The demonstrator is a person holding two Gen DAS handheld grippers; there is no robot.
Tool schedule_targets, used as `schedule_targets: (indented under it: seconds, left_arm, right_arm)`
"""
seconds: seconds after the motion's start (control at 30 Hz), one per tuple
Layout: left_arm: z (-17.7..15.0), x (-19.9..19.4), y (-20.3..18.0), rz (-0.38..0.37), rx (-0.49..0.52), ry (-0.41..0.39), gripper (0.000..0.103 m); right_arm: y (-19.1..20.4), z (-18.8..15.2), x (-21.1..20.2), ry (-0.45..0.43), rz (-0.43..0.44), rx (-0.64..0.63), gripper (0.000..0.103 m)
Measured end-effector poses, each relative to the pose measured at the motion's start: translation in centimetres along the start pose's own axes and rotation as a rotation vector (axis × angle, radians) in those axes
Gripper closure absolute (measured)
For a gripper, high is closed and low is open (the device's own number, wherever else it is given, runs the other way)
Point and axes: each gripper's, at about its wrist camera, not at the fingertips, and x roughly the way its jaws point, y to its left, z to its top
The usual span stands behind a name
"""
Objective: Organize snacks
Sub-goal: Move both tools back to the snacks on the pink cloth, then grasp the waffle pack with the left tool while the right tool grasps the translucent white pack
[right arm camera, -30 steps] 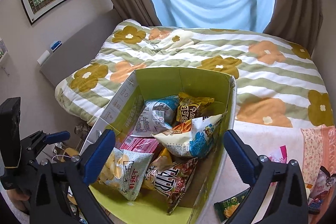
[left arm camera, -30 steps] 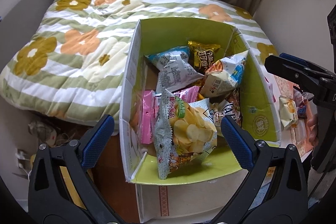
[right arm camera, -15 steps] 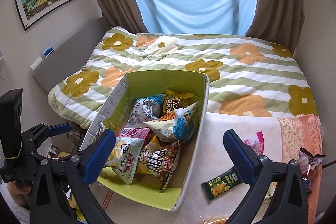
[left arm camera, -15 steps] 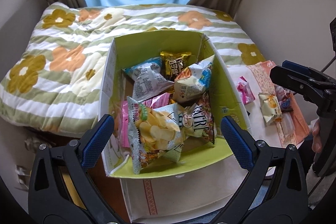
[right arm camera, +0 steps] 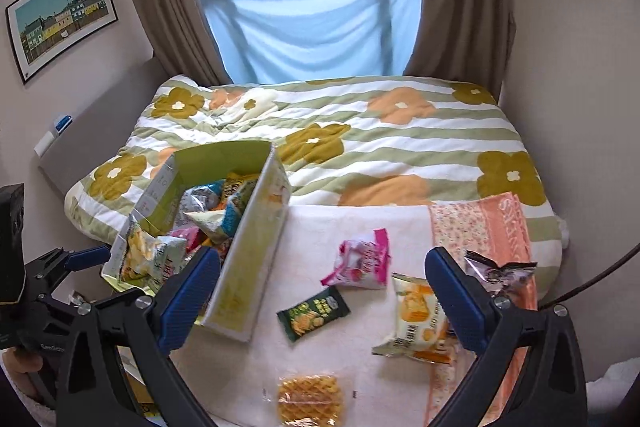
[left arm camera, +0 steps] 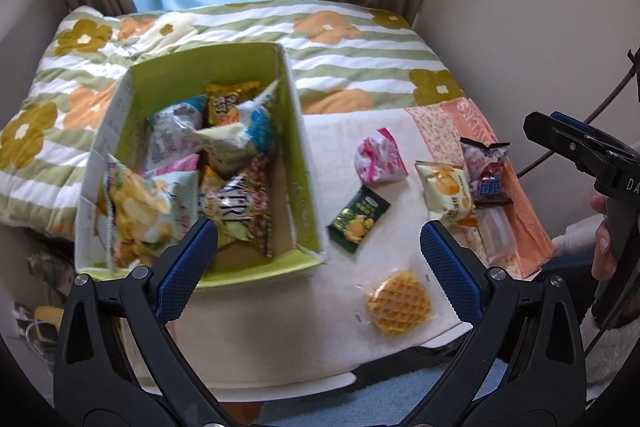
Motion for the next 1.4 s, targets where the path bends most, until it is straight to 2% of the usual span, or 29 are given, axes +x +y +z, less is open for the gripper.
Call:
schedule_targets:
  seconds: [0.17,0.3,0.43,0.73,0.93,1.03,1.2,1.3,1.4]
  left_arm:
    - [-2.2,3.0,-6.5,0.029,0.001,0.076,0.002]
    - [-4.3,5.5,-9.7,0.025,-0.077,0.124,0.002]
    - [-7.0,7.7,-11.7,0.074,-0.168,0.143,0.002]
    - [-11.8,12.2,-12.2,0.219,-0.275,0.17,0.002]
    - [-13.4,15.6,-11.6,0.26,-0.322,0.208,0.002]
    - [-13.8,16.8,-11.6,0.308,-0.309,0.221,0.002]
    - [-14.0,17.7,-11.2,0.312,-0.304,0.223,0.001]
    - [-14.0,18.5,-11.4,0.329,-0.261,0.243,0.0]
    - [-13.9,18.5,-11.3,0.316,-0.257,0.241,0.0]
  right_arm:
    - [-6.0,-2.5,-1.0,0.045,-0.028,0.007,0.001]
    - [-10.0,-4.7,-0.7,0.085,-0.042,0.002,0.001]
    - [-12.3,-7.3,0.1,0.109,-0.069,-0.028,0.001]
    - [-14.7,-12.6,3.2,0.164,-0.054,0.01,0.001]
    - [-14.4,-14.8,4.9,0.173,-0.039,0.005,0.001]
    - [-14.4,-15.4,5.7,0.184,-0.041,-0.009,0.001]
    - [-14.7,-16.1,6.5,0.202,-0.039,0.006,0.001]
    - [-14.9,-16.3,6.9,0.213,-0.043,0.021,0.001]
    - [-15.1,-16.5,7.4,0.222,-0.048,0.038,0.001]
